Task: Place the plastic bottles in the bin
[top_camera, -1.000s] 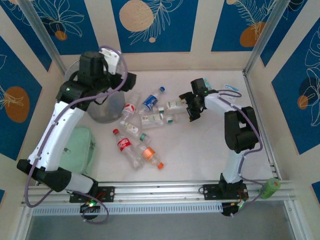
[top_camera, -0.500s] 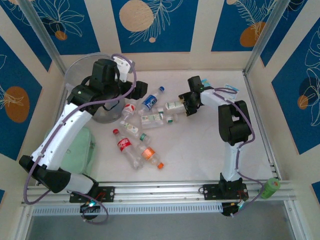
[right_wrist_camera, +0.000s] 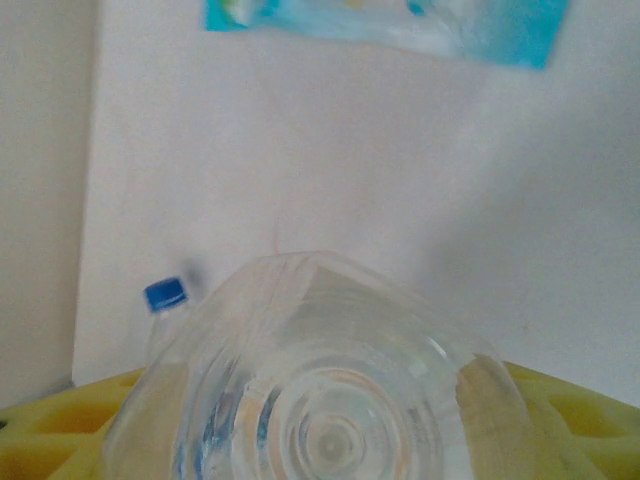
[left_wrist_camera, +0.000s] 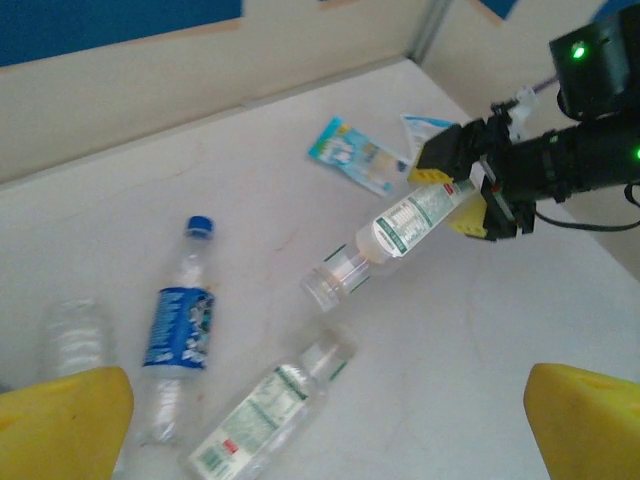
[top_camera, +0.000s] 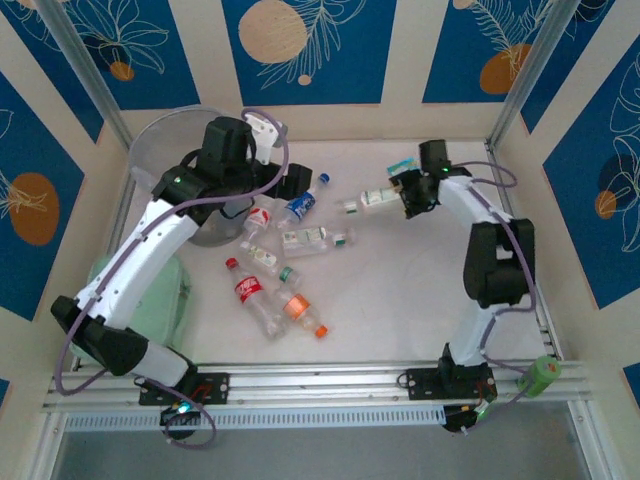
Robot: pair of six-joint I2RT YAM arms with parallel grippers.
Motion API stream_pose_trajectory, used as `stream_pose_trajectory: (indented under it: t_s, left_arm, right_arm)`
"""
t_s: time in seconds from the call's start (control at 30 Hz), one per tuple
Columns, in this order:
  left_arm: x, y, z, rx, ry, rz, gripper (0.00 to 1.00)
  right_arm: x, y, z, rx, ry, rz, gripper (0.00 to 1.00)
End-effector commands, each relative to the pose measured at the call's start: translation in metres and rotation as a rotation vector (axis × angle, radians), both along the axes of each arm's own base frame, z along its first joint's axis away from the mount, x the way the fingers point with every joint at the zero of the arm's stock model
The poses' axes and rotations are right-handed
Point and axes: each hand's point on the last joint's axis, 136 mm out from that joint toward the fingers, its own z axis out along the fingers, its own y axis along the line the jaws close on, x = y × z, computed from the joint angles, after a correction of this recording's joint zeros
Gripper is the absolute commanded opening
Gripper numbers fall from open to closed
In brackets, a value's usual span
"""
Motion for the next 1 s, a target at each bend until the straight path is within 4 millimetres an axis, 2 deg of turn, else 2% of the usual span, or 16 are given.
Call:
stream_pose_trajectory:
  t_s: [0.0,0.2,0.3,0.4,0.43,0.5,0.67,0.8,0.87,0.97]
  left_arm:
    - [-0.022,-0.048,0.018,-0.049,-0.021,-0.200,1.00]
    - [-0.032,-0.108,0.008,-0.123,0.036,-0.362,1.00]
    - [-0.043,-0.131,-0.008,-0.146,0.104,-0.463,1.00]
    - [-0.049,-0.137,-0.027,-0.083,0.129,-0.495,1.00]
    - [-0.050,-0.137,-0.030,-0.072,0.133,-0.497,1.00]
    - [-0.051,-0.137,-0.035,-0.060,0.144,-0.503,1.00]
    - [-0.053,-0.140,-0.048,-0.053,0.187,-0.507,1.00]
    - [-0.057,-0.146,-0.053,-0.064,0.197,-0.520,1.00]
    - [-0.056,-0.146,-0.058,-0.052,0.205,-0.517,0.96]
    - [-0.057,-0.146,-0.063,-0.043,0.218,-0.530,0.80]
  right_arm:
    - [-0.017,0.028,0.043,0.013,-0.243,0.345,0.40]
    - [-0.062,0.050,0.095,0.003,-0.522,0.647,0.34]
    - [-0.086,0.064,0.114,0.016,-0.614,0.755,0.32]
    - [-0.103,0.075,0.127,0.080,-0.644,0.808,0.30]
    - [-0.106,0.079,0.130,0.091,-0.652,0.819,0.25]
    - [-0.112,0.086,0.135,0.099,-0.673,0.838,0.24]
    - [-0.116,0.104,0.153,0.142,-0.758,0.875,0.24]
    - [-0.114,0.110,0.155,0.144,-0.765,0.880,0.24]
    - [-0.113,0.110,0.156,0.151,-0.769,0.877,0.24]
    - [-0.113,0.110,0.158,0.158,-0.785,0.876,0.24]
